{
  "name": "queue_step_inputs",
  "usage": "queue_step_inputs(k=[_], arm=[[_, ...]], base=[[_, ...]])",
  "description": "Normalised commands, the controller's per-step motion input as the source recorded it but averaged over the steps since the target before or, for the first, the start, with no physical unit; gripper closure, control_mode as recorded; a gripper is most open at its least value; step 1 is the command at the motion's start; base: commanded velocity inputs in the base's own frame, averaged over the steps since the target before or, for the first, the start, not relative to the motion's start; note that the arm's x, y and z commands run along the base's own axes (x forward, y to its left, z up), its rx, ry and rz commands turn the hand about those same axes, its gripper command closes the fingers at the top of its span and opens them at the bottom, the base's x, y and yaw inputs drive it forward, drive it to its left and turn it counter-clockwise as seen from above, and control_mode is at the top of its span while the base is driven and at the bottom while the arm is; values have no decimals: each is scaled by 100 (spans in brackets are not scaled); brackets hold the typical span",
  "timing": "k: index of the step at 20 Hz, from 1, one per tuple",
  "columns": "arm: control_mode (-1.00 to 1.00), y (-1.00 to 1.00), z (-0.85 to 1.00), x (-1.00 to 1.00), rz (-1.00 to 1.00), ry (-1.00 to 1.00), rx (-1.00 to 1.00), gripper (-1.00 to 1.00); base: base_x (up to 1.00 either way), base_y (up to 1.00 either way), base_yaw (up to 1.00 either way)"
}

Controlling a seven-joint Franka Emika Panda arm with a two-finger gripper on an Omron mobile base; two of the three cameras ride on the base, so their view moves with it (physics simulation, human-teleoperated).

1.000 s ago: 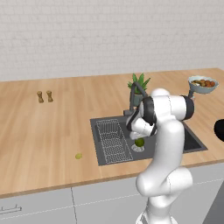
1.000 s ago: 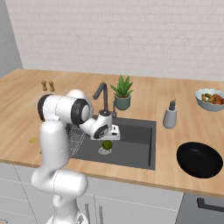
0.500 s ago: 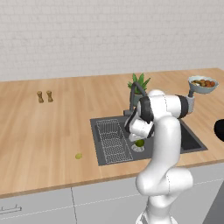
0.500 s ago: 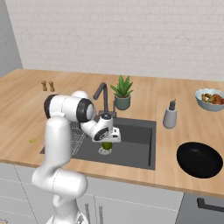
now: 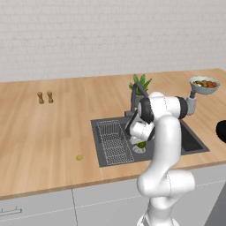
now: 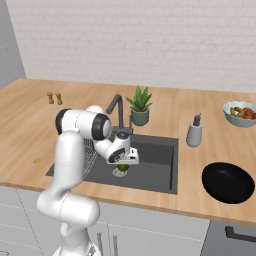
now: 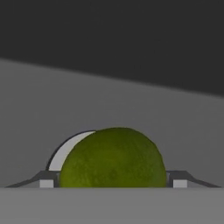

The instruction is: Pick the lime from the sink and place it in the bowl. Then pick the bowl and place it in the microwave. Then close the microwave door and press the start button.

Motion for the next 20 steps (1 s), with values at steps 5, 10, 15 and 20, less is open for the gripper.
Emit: queue_step_inputs(k=[5,10,15,20], arm=[[-100,0,-10,-7,0,2,0,100],[-100,0,53,-59,0,-8,0,100],[-100,-4,81,-62,-3,-5,0,100],[-100,-16,100,-41,-7,0,0,100]], base=[[0,0,0],[0,0,0],[0,0,0],[0,0,0]])
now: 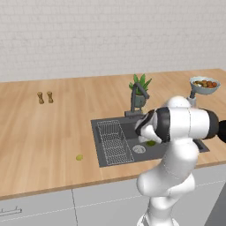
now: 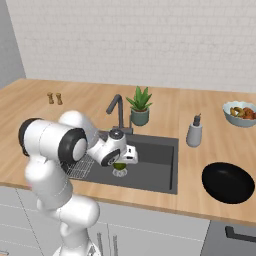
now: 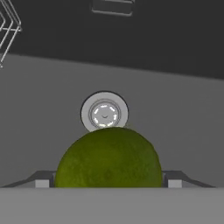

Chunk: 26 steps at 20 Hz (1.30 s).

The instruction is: Pick the lime from the sink and place it in the bowl. Then pick the bowl and place it in the microwave. Then close the microwave door and press the start button.

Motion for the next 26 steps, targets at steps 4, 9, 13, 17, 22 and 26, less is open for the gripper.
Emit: queue_step_inputs(k=[4,9,13,17,22,26], arm=[[-100,-22,100,-10,-9,4,0,100],[-100,-50,100,-28,-9,11,0,100],[-100,-57,100,-42,-5,0,0,100],[-100,-62,73,-45,-6,0,0,100],[-100,-60,28,-31,-11,0,-10,100],[-100,-66,14,-13,-16,0,-11,100]], base=[[0,0,0],[0,0,0],[0,0,0],[0,0,0],[0,0,0],[0,0,0]])
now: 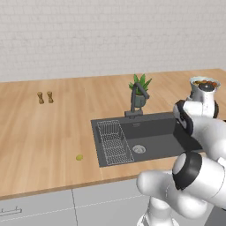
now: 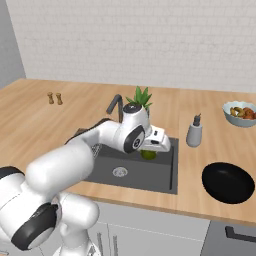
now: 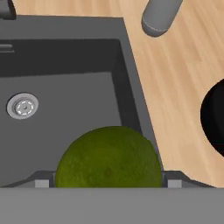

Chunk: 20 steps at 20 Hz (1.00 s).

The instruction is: Pick the lime from the sink and place it in the bowl. Then pick the bowl and place it in the microwave. Then close the microwave door and press the start button.

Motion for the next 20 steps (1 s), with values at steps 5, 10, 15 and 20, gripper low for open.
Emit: queue_step_inputs(k=[5,10,15,20], arm=[[-100,-87,1,-6,-16,0,-3,100],[-100,-99,13,-1,-13,2,3,100],[-100,-83,23,0,-6,7,8,100],[-100,-60,-2,0,-1,0,0,100]], base=[[0,0,0],[0,0,0],[0,0,0],[0,0,0]])
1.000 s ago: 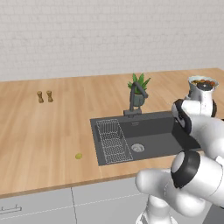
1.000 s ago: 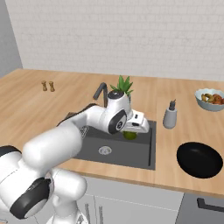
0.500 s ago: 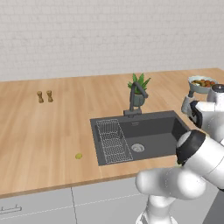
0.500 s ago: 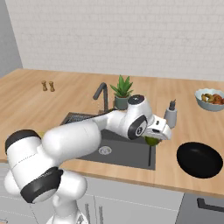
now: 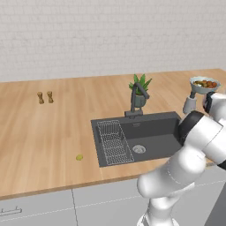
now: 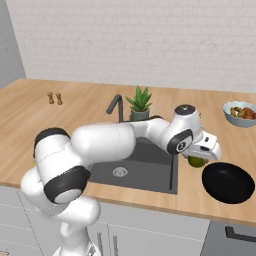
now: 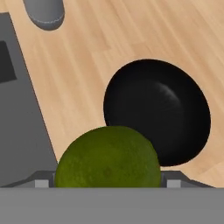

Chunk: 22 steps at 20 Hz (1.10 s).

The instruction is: Pick the lime from the sink and place it in the bowl. Then pick the bowl and place it in the microwave. Then close the microwave door and press the start button.

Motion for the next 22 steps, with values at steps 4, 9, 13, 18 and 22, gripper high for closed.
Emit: queue_step_inputs(k=[4,9,13,18,22], arm=[[-100,-56,-11,2,0,0,0,100],[-100,-39,-23,2,0,0,0,100],[-100,-32,-28,4,0,0,1,100],[-100,-30,-18,7,0,0,2,100],[-100,-8,0,1,0,0,0,100]], base=[[0,0,0],[0,0,0],[0,0,0],[0,0,0],[0,0,0]])
